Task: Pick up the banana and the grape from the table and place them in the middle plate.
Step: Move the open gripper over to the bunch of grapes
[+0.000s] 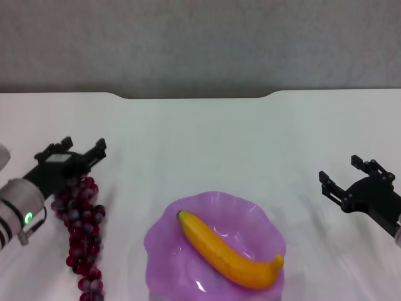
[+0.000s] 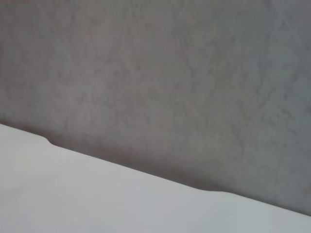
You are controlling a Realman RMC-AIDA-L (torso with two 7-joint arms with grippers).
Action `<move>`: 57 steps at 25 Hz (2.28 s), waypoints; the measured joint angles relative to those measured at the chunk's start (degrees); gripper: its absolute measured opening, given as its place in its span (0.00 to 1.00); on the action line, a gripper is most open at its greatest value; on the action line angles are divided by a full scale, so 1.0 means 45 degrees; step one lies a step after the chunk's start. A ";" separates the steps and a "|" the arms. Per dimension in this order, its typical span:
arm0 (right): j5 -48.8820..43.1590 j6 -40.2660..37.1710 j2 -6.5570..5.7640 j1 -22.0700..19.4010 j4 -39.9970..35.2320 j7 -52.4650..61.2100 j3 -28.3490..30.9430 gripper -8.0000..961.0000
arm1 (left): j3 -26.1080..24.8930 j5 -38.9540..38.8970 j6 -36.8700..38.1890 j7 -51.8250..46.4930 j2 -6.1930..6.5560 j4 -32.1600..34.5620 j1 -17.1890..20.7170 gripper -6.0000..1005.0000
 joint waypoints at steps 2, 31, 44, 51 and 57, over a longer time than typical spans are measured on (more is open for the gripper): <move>0.0006 -0.0007 -0.0002 0.0001 -0.0034 0.0068 -0.0041 0.82 | 0.0073 0.0094 0.1052 0.0067 0.0048 0.0940 0.0206 0.84; 0.0024 0.0085 0.0013 -0.0025 0.0185 0.0292 -0.0404 0.82 | -0.0197 -0.0093 0.3528 0.2496 -0.0044 0.0568 0.0022 0.88; 0.0024 0.0051 0.0014 -0.0025 0.0182 0.0450 -0.0354 0.82 | -0.0065 -0.0075 0.3792 0.2237 -0.0115 0.0252 -0.0377 0.87; 0.0024 0.0055 0.0013 -0.0024 0.0182 0.0450 -0.0328 0.82 | -0.0064 -0.0069 0.3794 0.2204 -0.0136 0.0251 -0.0339 0.78; 0.0024 0.0084 0.0013 -0.0031 0.0152 0.0450 -0.0325 0.82 | -0.0064 -0.0050 0.3658 0.2193 -0.0134 0.0252 -0.0236 0.65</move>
